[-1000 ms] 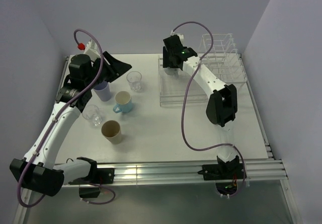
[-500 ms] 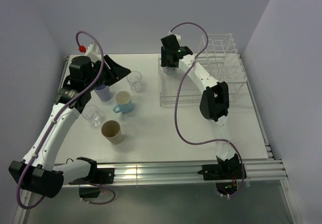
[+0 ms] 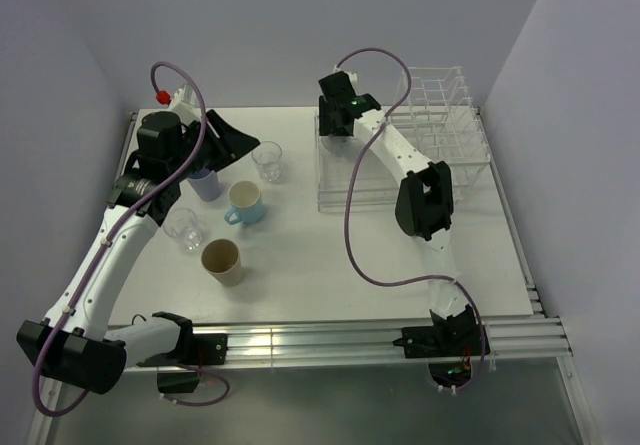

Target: Load the cups into the dish rack

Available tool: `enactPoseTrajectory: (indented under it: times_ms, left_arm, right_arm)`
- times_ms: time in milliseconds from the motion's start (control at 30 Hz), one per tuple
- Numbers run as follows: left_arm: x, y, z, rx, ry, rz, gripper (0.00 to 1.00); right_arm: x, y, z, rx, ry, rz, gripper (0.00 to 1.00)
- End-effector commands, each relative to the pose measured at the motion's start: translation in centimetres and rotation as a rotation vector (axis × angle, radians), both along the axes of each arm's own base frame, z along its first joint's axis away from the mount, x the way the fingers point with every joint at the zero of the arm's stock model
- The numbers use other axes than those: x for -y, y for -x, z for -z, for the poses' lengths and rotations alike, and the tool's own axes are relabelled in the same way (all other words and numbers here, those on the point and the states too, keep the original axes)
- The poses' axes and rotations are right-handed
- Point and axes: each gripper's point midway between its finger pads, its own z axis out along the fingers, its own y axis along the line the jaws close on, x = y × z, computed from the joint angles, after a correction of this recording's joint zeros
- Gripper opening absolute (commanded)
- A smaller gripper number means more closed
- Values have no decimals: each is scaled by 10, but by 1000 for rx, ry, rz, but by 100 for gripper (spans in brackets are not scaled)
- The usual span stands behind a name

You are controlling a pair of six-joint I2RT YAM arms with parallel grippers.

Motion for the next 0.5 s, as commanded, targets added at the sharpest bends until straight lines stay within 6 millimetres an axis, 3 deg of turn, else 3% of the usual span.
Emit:
enactPoseTrajectory:
  times_ms: [0,67,167,300,467]
  left_arm:
    - [-1,1,-8,45,-6,3,48]
    - [-1,0,-6,41,-7,3,48]
    - [0,-1,-2,34,-13,3,48]
    - [0,-2,-2,34,-9,3,48]
    - [0,-3,-1,29,-10,0,48]
  right_arm:
    - [-3,-16,-20,76,-31,14,0]
    - [-2,-17,-17,74,-25,18,0]
    - [-1,-17,-18,76,-20,22,11]
    - [0,-16,-21,84,-18,25,41]
    - [-1,-17,-30,100,-20,20,62]
